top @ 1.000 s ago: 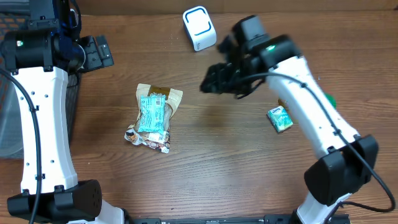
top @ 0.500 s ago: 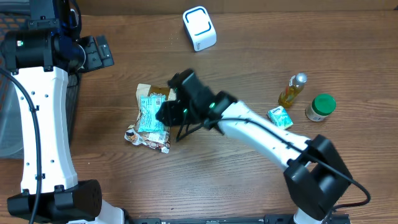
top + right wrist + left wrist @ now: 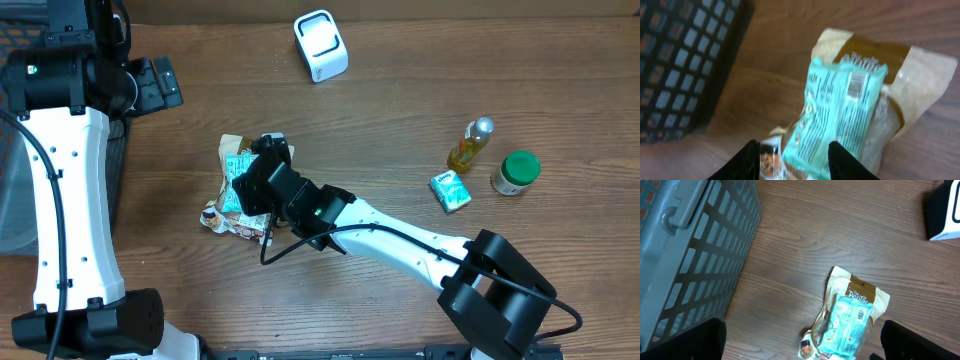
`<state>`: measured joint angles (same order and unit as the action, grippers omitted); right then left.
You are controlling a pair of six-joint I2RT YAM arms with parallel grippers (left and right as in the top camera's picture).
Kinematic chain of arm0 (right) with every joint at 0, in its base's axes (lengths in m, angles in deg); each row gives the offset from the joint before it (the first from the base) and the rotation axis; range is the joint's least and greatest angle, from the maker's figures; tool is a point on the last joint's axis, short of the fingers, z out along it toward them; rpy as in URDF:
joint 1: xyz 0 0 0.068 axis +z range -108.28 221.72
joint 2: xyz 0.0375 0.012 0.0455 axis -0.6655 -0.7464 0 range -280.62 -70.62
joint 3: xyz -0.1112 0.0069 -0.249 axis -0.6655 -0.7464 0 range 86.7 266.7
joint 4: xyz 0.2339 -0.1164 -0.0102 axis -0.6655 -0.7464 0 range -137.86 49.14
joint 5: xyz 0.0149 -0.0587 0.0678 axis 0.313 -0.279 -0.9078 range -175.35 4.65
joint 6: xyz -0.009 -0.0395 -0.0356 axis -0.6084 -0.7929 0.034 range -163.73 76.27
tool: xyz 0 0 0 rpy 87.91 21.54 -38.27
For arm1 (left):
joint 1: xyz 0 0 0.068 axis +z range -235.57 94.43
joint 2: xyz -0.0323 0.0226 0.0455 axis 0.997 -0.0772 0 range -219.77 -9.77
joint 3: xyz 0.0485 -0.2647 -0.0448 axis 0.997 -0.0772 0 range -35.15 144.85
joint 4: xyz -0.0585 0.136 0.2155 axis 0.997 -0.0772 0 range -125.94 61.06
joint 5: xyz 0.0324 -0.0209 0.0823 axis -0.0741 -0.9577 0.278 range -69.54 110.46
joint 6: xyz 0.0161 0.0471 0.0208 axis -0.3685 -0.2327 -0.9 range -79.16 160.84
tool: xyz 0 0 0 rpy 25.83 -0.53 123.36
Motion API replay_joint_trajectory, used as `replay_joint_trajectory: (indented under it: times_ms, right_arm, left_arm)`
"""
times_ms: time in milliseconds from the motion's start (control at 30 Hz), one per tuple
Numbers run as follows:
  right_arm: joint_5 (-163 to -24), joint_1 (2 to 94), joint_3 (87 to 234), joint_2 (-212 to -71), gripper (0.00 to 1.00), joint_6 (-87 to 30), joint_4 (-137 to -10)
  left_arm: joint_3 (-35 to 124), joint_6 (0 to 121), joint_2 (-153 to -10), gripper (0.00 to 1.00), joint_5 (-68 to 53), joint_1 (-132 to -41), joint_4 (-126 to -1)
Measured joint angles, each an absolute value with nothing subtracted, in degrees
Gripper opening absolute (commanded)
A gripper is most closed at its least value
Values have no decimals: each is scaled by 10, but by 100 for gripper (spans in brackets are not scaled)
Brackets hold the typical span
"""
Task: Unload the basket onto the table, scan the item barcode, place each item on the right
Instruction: 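Grasp the mint-green snack pouch with the right gripper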
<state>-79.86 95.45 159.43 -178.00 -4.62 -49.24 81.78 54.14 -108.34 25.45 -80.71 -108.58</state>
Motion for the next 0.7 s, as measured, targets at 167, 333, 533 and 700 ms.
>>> replay_joint_trajectory:
  times_ms: [167,333,533,700]
  right_arm:
    - [-779,954,1594,-1799,41,-19,-482]
    - [-788,954,1594,-1844,41,0,-482]
    - [-809,954,1593,-1858,40,8,-488]
    - [-815,954,1593,-1865,40,11,-490]
  left_arm:
    - [818,541,-1084,100,255,-807,-1086]
    - [818,541,-1084,100,255,-807,-1086]
    - [818,541,-1084,99,255,-807,-1086]
    - [818,541,-1084,99,255,-807,-1086]
